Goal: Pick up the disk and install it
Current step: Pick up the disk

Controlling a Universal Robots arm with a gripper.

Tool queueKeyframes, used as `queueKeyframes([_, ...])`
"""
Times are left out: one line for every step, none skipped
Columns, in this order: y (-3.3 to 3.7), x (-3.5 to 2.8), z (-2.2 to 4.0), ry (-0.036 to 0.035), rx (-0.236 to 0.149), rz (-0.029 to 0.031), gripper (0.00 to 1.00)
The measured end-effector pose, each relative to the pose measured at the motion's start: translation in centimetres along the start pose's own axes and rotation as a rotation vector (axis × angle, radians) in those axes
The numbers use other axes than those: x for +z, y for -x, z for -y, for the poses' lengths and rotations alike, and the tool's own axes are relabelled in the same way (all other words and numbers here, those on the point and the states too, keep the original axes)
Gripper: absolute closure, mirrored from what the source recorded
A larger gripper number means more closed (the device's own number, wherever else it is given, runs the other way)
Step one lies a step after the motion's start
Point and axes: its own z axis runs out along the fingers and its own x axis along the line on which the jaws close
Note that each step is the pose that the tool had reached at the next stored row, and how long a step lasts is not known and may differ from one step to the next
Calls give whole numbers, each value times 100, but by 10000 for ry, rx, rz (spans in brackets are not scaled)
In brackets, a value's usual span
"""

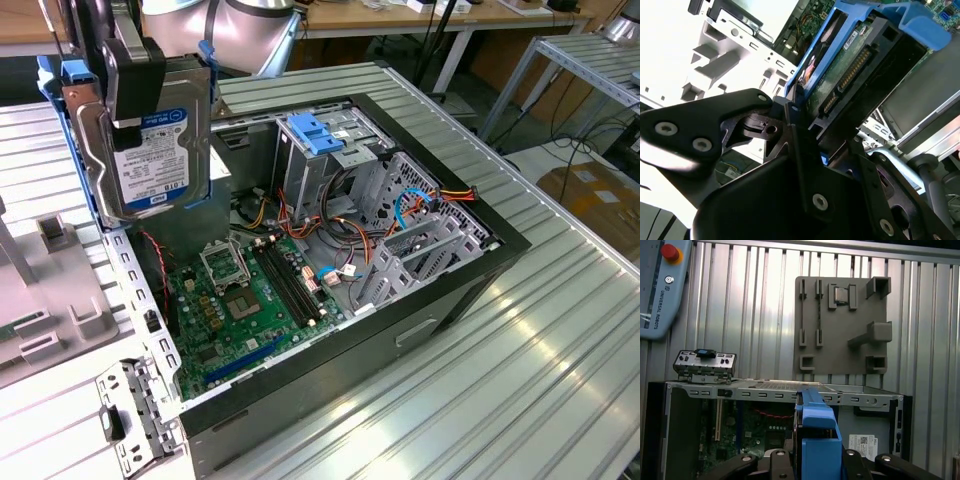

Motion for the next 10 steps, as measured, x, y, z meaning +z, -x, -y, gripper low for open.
queueKeyframes([0, 0, 6, 0, 0, 0, 63])
queueKeyframes([-1, -1, 20, 0, 0, 0, 63])
queueKeyframes([-2, -1, 31, 0, 1, 0, 63])
queueKeyframes([-2, -2, 38, 0, 1, 0, 63])
queueKeyframes([-2, -2, 46, 0, 1, 0, 63])
queueKeyframes([-3, -2, 59, 0, 0, 0, 63])
queueKeyframes([-4, -3, 72, 1, 0, 0, 63])
queueKeyframes([-4, -3, 82, 0, 0, 0, 63])
queueKeyframes([-5, -4, 89, 0, 0, 0, 63])
queueKeyframes([-5, -4, 100, 0, 0, 0, 63])
